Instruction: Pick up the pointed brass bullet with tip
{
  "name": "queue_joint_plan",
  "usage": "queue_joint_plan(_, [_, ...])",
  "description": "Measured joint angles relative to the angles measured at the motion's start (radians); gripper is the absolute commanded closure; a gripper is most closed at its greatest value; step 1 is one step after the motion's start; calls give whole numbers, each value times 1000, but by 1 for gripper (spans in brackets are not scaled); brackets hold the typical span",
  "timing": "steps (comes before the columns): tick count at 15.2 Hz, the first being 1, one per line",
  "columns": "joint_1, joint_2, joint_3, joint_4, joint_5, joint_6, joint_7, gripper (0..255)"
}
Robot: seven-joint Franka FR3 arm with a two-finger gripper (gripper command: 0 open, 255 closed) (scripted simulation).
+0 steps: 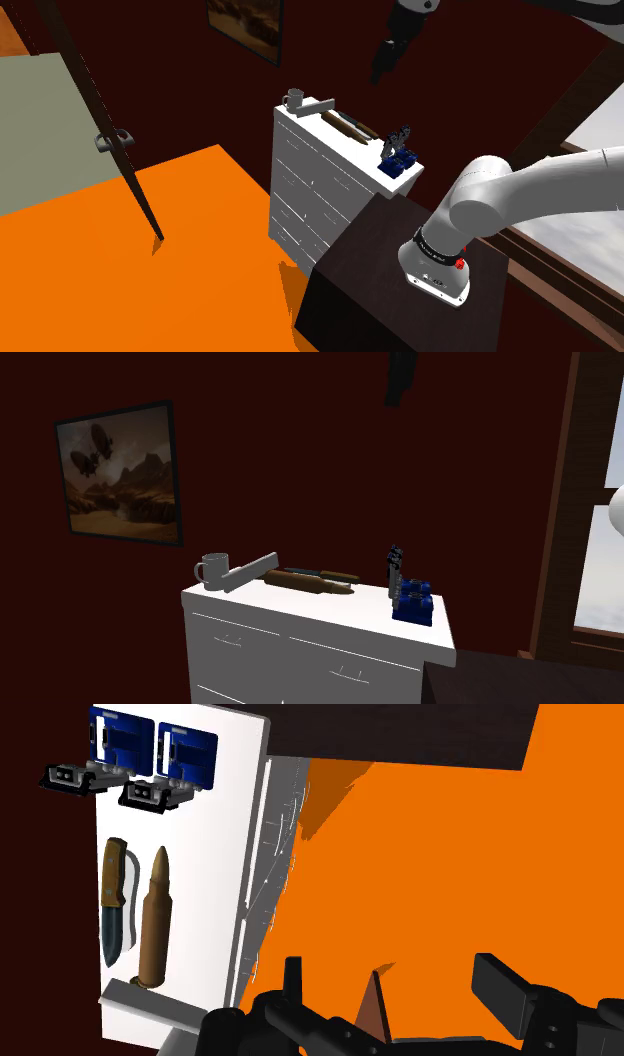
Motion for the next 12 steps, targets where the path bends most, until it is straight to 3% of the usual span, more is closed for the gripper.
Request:
queue_joint_plan(3, [-7, 19, -23, -14, -11, 31, -19, 0])
queue_joint_plan(12, [-41, 206, -150, -60, -51, 251, -113, 0])
